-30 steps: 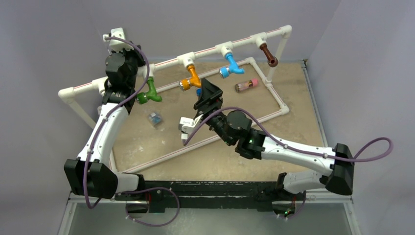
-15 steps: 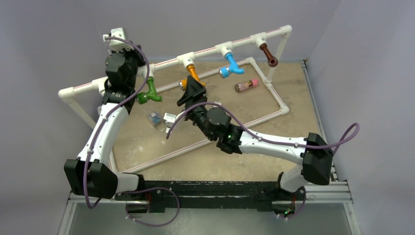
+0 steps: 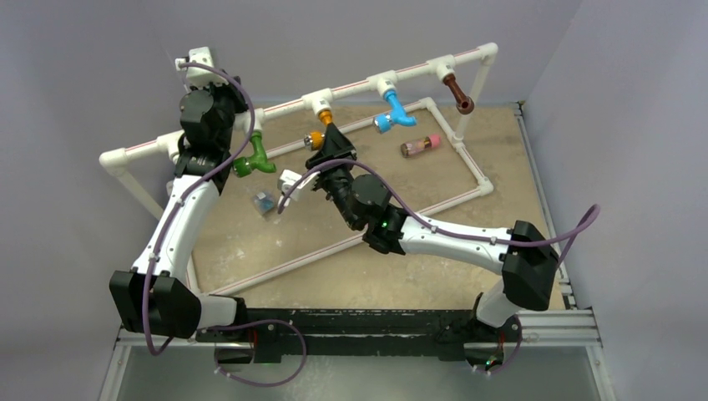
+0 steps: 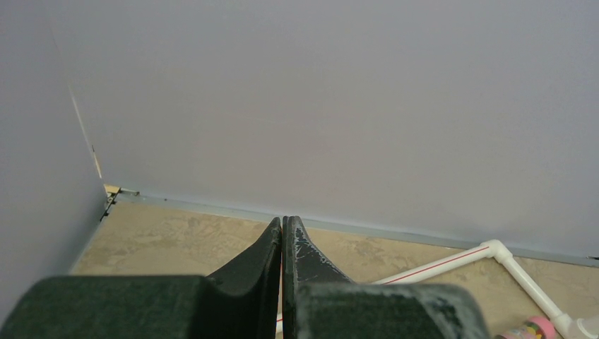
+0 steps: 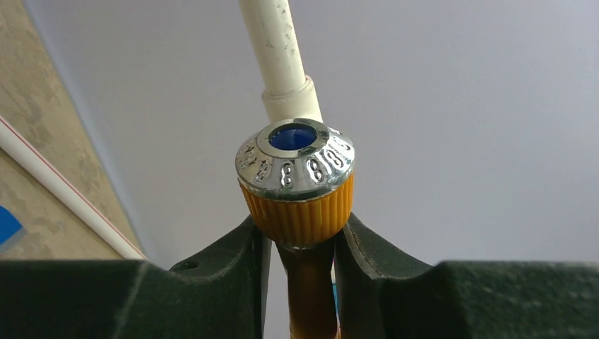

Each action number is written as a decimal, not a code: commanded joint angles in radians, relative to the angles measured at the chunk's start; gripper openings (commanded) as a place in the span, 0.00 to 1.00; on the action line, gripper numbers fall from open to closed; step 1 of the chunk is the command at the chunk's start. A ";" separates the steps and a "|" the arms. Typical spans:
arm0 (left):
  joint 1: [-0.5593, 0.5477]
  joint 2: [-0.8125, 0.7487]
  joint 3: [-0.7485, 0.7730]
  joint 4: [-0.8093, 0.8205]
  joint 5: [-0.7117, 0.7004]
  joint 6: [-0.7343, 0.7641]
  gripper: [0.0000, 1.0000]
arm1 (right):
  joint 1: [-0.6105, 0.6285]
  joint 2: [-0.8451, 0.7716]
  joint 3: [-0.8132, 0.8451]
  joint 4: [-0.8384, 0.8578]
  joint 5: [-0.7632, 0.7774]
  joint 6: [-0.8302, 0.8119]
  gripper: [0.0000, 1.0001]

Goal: Install the water faucets

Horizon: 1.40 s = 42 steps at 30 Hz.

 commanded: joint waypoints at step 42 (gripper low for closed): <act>0.004 0.077 -0.070 -0.254 0.054 -0.008 0.00 | -0.104 -0.190 -0.169 0.294 -0.186 2.845 0.38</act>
